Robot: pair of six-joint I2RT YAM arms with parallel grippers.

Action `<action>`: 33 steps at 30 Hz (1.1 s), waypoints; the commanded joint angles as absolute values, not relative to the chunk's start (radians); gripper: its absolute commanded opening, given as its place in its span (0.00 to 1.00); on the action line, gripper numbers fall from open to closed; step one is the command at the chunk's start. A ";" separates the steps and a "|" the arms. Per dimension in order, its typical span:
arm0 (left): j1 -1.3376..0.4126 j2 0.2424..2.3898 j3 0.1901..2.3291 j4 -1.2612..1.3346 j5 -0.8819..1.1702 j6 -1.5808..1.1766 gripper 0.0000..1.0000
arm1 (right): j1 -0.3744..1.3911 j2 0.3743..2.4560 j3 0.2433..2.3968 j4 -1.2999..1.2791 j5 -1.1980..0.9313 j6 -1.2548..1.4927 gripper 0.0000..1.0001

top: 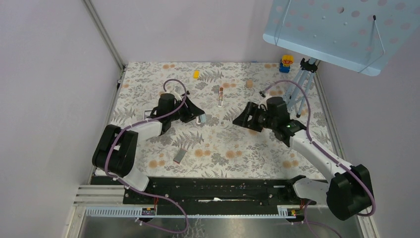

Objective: Unload the staples from the stapler

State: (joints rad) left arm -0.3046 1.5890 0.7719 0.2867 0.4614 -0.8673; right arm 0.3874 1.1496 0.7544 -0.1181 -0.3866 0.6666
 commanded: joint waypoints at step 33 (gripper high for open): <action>-0.490 1.513 0.696 0.553 0.397 -0.988 0.47 | 0.660 1.622 1.055 0.082 -0.255 0.518 0.48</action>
